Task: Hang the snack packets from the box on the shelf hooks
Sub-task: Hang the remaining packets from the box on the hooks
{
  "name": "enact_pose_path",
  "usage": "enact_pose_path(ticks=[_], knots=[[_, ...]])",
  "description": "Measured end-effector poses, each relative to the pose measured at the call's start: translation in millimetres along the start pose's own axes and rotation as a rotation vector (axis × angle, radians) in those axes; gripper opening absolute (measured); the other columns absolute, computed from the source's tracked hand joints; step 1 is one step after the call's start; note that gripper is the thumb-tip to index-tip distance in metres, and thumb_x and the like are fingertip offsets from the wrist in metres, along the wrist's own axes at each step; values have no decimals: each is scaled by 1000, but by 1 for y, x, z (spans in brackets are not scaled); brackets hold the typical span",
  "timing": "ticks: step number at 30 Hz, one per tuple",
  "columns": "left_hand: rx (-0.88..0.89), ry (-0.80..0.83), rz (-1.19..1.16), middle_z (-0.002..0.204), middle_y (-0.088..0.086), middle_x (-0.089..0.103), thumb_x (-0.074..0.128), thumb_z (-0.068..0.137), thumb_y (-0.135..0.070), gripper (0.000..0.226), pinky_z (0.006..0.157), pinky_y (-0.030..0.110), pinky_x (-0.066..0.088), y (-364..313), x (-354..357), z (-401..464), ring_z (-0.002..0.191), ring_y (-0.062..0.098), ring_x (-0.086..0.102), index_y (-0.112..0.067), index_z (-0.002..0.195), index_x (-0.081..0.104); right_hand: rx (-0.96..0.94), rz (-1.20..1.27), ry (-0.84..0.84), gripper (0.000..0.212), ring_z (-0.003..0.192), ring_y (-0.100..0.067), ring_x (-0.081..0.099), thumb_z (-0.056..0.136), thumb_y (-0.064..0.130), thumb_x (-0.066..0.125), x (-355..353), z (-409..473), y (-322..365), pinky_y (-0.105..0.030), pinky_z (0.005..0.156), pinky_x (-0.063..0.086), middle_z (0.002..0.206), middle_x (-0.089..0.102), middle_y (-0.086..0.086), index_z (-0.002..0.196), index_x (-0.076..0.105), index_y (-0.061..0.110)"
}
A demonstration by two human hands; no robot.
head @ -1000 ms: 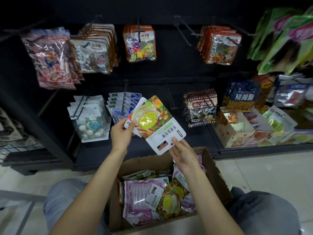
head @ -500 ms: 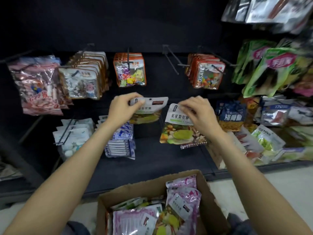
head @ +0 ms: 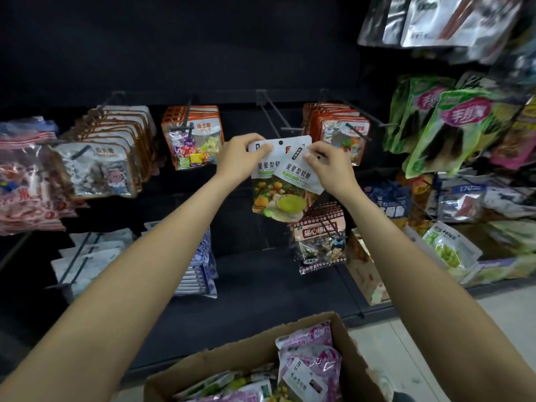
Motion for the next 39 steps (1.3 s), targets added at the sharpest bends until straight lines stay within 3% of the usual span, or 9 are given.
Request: enact_pose_path(ticks=[9,15,19,24,27,29,33,36,39], knots=[[83,-49,183,81,-11,66,56,90,-42,18,69,34,51,2,3,9,85,14,63,-28,86,66,26,-96,3,21,97,-14,56,96,23,54,4,7,-6,-25,78,38,109,66,-1,108,66,10],[-24,-153,327,98,1,70,52,94,-42,30,68,30,45,17,4,43,94,20,63,-19,104,68,-114,-324,31,20,129,-26,34,93,24,58,22,14,-2,-34,102,30,137,44,-7,103,70,11],[-63,-217,387,110,1,66,56,93,-36,26,68,30,41,22,4,63,100,23,61,-21,113,62,-206,-351,30,17,100,-26,56,94,26,56,24,10,2,-47,89,44,105,64,-3,100,69,16],[79,-381,220,121,-3,54,58,90,-22,28,77,25,40,8,-10,32,107,14,54,-22,117,56,-290,-300,-15,18,86,-20,66,96,27,55,16,2,21,-41,79,50,91,72,1,98,69,16],[116,-127,-132,105,-9,64,61,90,-32,18,85,24,48,-1,-2,-2,100,6,60,-24,106,61,-333,-235,-48,16,86,-17,67,92,24,61,13,-5,36,-37,74,54,93,74,3,99,73,17],[74,81,-202,99,-10,67,66,87,-32,17,85,23,51,-6,6,-18,94,5,63,-25,101,64,-342,-195,-34,17,84,-15,68,90,28,62,16,-8,44,-39,72,55,91,74,3,100,73,18],[51,59,-186,87,-7,67,67,87,-22,3,84,32,52,-4,-6,-26,84,7,62,-21,88,65,-229,-114,-22,14,83,-9,66,86,27,69,6,-7,35,-34,75,53,87,71,4,96,68,17],[-33,2,-237,87,-5,66,64,89,-22,3,85,36,52,2,-13,-21,81,6,61,-19,89,63,-12,183,-5,11,76,-1,64,83,16,72,-6,1,14,-22,75,50,77,67,10,88,63,18],[-86,-44,-206,86,-3,66,62,90,-25,8,84,40,53,3,-8,-14,86,14,64,-18,92,63,65,268,-70,16,76,-6,63,83,14,72,-4,12,4,-25,74,50,76,65,11,80,59,24]])
Point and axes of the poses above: each hand's wrist, its own z-axis towards the middle knuckle, its own x-axis out of the palm, y = z × x, the point moved 7 cm from there along z, towards the middle knuckle
